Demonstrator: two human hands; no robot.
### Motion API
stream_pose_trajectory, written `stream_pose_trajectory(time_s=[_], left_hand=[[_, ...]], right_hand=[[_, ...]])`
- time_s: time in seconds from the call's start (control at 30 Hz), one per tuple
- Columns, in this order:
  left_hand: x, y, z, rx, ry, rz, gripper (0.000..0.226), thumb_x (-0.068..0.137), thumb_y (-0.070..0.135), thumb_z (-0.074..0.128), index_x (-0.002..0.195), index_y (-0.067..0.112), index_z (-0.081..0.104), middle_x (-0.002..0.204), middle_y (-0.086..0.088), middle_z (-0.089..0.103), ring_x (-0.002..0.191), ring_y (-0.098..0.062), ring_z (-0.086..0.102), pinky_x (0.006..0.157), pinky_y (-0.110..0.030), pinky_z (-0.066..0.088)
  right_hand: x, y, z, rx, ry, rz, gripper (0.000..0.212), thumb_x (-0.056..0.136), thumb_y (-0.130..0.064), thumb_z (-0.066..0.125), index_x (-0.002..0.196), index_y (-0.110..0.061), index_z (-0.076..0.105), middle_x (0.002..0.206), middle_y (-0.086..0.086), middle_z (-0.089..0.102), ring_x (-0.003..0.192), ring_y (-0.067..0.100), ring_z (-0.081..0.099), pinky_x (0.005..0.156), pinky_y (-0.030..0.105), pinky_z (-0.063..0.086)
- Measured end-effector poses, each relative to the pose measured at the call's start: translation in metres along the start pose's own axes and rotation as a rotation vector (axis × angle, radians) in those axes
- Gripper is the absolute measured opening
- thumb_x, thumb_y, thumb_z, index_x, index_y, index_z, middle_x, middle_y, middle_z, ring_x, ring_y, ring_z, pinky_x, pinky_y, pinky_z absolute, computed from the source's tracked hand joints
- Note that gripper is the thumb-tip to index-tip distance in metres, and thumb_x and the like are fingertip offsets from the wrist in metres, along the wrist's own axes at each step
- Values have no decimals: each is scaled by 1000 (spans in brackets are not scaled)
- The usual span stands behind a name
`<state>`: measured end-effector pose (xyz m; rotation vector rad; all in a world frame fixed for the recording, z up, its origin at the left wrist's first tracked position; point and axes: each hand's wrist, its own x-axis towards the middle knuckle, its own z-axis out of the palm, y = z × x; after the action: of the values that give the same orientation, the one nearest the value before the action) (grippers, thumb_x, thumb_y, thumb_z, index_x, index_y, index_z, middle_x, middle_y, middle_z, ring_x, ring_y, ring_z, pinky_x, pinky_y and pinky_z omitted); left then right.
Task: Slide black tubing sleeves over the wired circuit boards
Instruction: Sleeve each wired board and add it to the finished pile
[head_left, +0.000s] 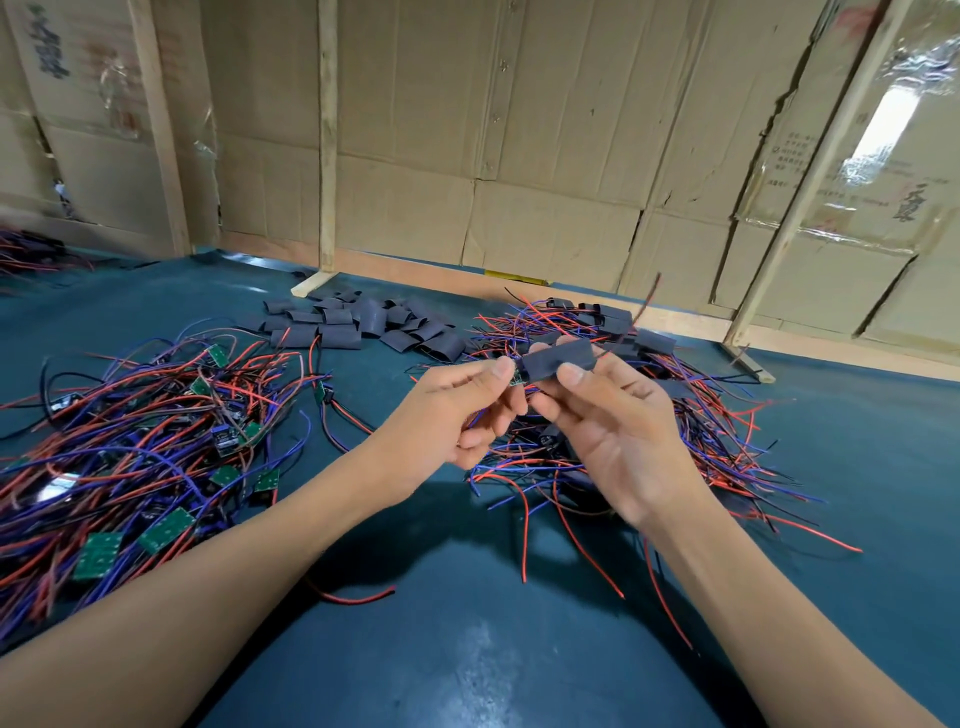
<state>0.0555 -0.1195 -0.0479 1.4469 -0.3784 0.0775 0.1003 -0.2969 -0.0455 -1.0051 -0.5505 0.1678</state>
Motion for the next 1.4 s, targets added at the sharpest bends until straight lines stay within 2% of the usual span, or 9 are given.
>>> stream_pose_trajectory(time_s=[0.13, 0.33, 0.53, 0.67, 0.87, 0.97, 1.07, 1.27, 1.4], left_hand=[[1, -1, -4, -72, -70, -64, 41, 93, 46, 53, 68, 17, 66, 61, -1, 48, 46, -11, 26, 43, -22, 15], [3, -2, -7, 71, -60, -282, 62, 78, 73, 54, 62, 14, 61, 54, -3, 46, 42, -14, 34, 41, -21, 22], [32, 2, -16, -30, 313, -307, 12, 95, 18, 67, 90, 7, 64, 69, -7, 58, 52, -13, 53, 56, -27, 53], [70, 18, -73, 922, 519, -74, 18, 90, 5, 53, 76, 4, 65, 81, -22, 66, 74, -33, 62, 72, -35, 52], [80, 1, -178, 1980, 33, -355, 43, 87, 16, 53, 129, 6, 48, 129, -15, 50, 126, -34, 47, 104, -48, 43], [85, -17, -195, 1988, -55, -528, 56, 89, 16, 47, 144, 17, 39, 148, -7, 41, 134, -31, 43, 100, -49, 44], [97, -21, -195, 2036, -63, -570, 52, 93, 17, 42, 145, 23, 40, 150, -4, 43, 134, -29, 44, 100, -49, 37], [102, 1, -171, 2154, 14, -294, 13, 98, 22, 50, 99, 19, 63, 107, -4, 69, 105, -27, 63, 87, -37, 40], [79, 32, -127, 1375, 284, 62, 23, 94, 38, 66, 87, 17, 72, 77, -1, 72, 78, -23, 69, 69, -30, 52]], right_hand=[[0, 2, 1, -40, 22, -18, 40, 79, 0, 71, 113, 16, 58, 114, 36, 58, 86, 36, 67, 79, 36, 59], [-1, -2, 2, -125, -18, -53, 21, 75, 3, 72, 94, -5, 76, 82, 16, 75, 73, 26, 73, 66, 30, 58], [3, -12, 6, -125, 153, -108, 27, 75, 13, 64, 99, 1, 67, 71, 15, 65, 61, 25, 60, 57, 30, 52], [10, -33, -8, -190, 446, -199, 25, 83, 18, 49, 82, -4, 61, 58, 7, 56, 53, 21, 56, 45, 27, 42], [14, -48, -38, -535, 741, -150, 25, 79, 8, 63, 73, -12, 50, 45, -8, 53, 36, 9, 47, 44, 30, 31], [14, -47, -42, -586, 885, -209, 32, 75, -1, 64, 98, -15, 47, 78, 5, 66, 61, 20, 65, 50, 36, 41], [10, -41, -41, -850, 986, -220, 76, 81, -15, 65, 149, -17, 31, 136, 10, 38, 104, 26, 56, 88, 43, 50], [-3, -33, -14, -1126, 838, -651, 63, 85, -8, 62, 143, -14, 39, 138, 14, 35, 114, 23, 53, 77, 30, 44], [-11, -24, 10, -1104, 455, -711, 36, 90, -12, 66, 125, -14, 58, 104, 9, 64, 80, 11, 59, 69, 21, 47]])
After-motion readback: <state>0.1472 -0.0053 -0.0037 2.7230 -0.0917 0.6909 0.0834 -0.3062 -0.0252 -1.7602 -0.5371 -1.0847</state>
